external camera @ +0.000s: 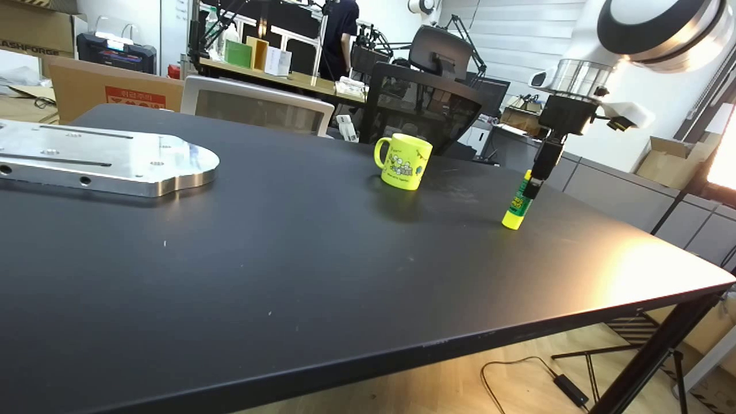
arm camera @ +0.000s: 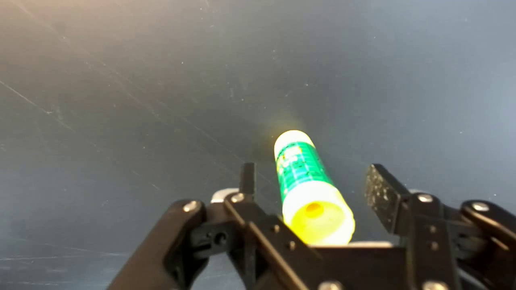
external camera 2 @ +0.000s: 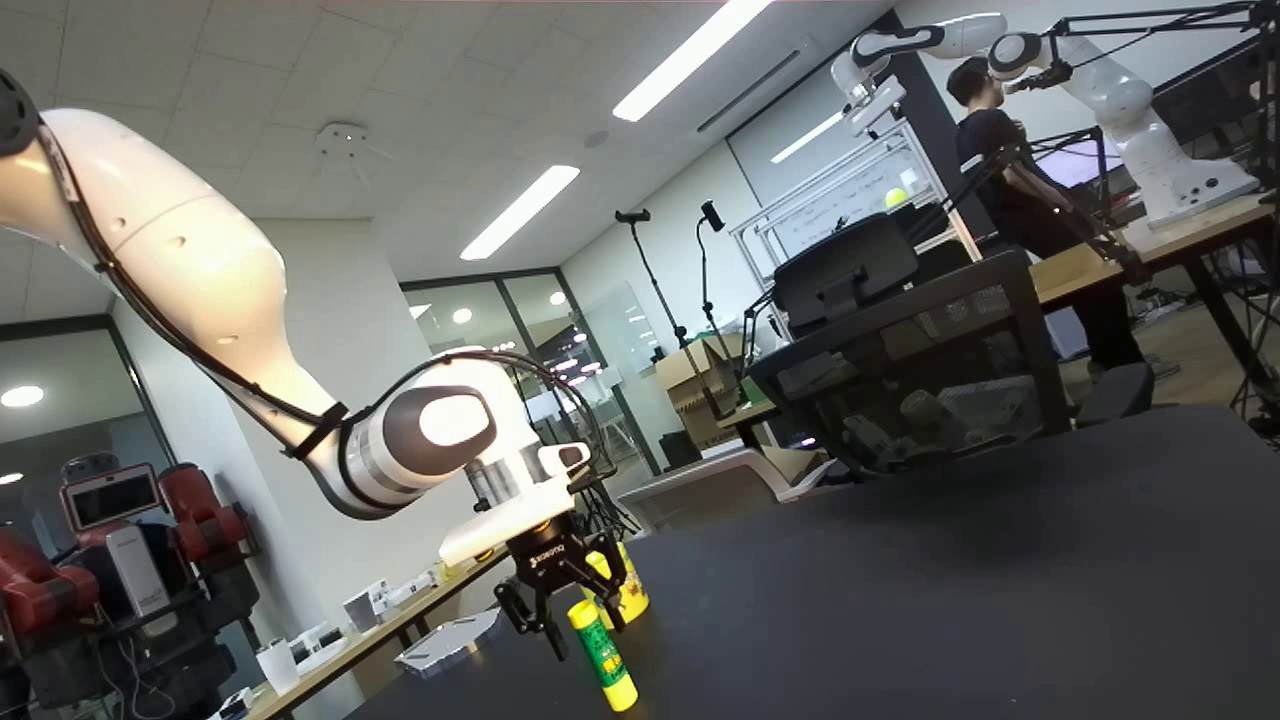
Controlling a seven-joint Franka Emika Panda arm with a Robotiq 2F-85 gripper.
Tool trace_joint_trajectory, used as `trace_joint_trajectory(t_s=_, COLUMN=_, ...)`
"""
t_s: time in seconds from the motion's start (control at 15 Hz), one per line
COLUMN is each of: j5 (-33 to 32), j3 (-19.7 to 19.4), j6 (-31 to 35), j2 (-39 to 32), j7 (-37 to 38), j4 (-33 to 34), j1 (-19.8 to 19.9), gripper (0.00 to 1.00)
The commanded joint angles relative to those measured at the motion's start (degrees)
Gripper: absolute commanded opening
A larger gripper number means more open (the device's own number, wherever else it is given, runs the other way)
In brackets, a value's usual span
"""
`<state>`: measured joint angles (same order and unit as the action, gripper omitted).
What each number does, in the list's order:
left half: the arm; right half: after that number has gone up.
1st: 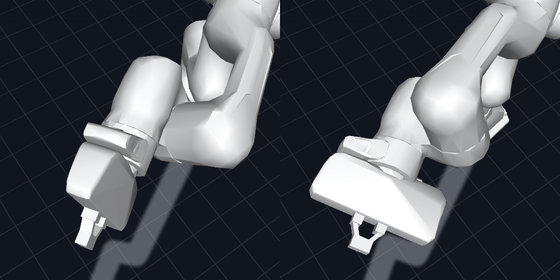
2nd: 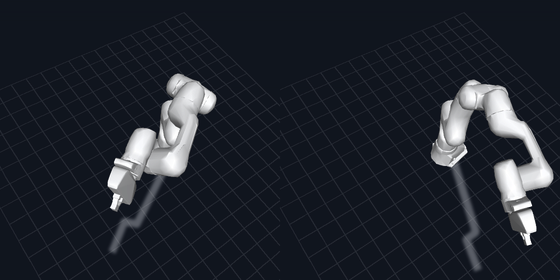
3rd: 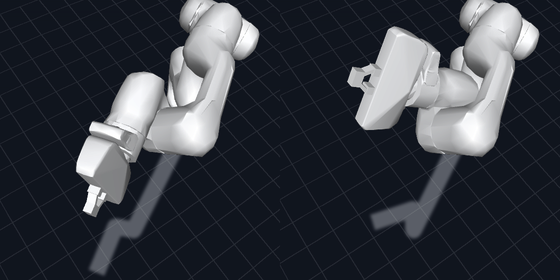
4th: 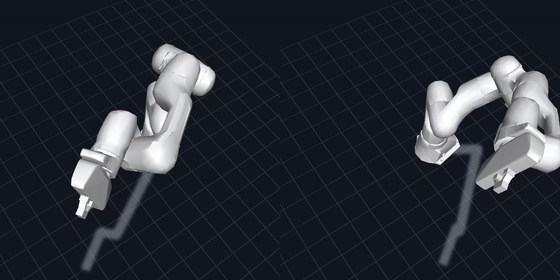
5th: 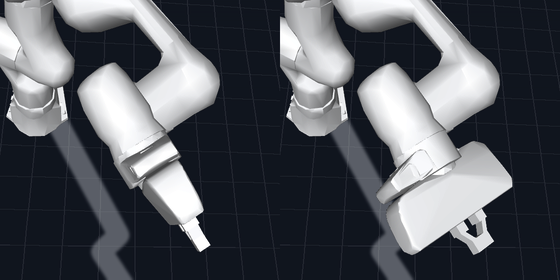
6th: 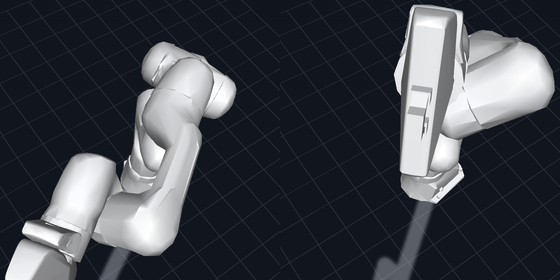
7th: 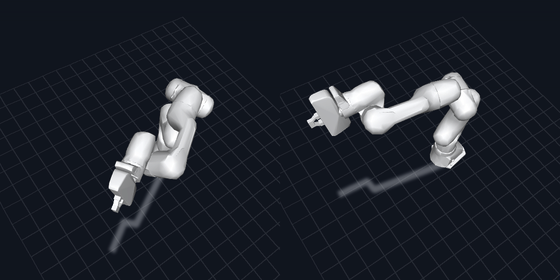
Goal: Put the glue stick in the yellow mug
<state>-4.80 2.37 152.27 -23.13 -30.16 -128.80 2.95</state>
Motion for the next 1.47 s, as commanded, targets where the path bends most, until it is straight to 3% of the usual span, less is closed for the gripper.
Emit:
trace_joint_trajectory(t_s=0.0, j5=-0.30, j3=0.97, j6=-0.38, j2=-0.06, j7=1.46, j4=0.67, j1=1.25, gripper=0.42)
trace_joint_trajectory(t_s=0.33, j5=0.00, j3=1.58, j6=2.19, j2=2.17, j7=0.77, j4=-0.77, j1=1.90, gripper=0.09)
trace_joint_trajectory(t_s=0.6, j5=1.16, j3=3.53, j6=2.13, j2=9.35, j7=-0.56, j4=-4.08, j1=2.62, gripper=0.09)
trace_joint_trajectory(t_s=1.0, j5=6.40, j3=3.47, j6=2.03, j2=28.79, j7=-5.40, j4=-16.61, j1=1.27, gripper=0.09)
trace_joint_trajectory(t_s=1.07, j5=3.98, j3=2.27, j6=2.58, j2=20.73, j7=-3.11, j4=-10.60, j1=0.02, gripper=0.09)
trace_joint_trajectory(t_s=1.13, j5=4.00, j3=1.75, j6=2.17, j2=23.13, j7=-3.34, j4=-12.08, j1=-0.52, gripper=0.34)
trace_joint_trajectory(t_s=1.4, j5=3.96, j3=1.57, j6=2.40, j2=21.69, j7=-3.32, j4=-11.82, j1=-0.81, gripper=0.34)
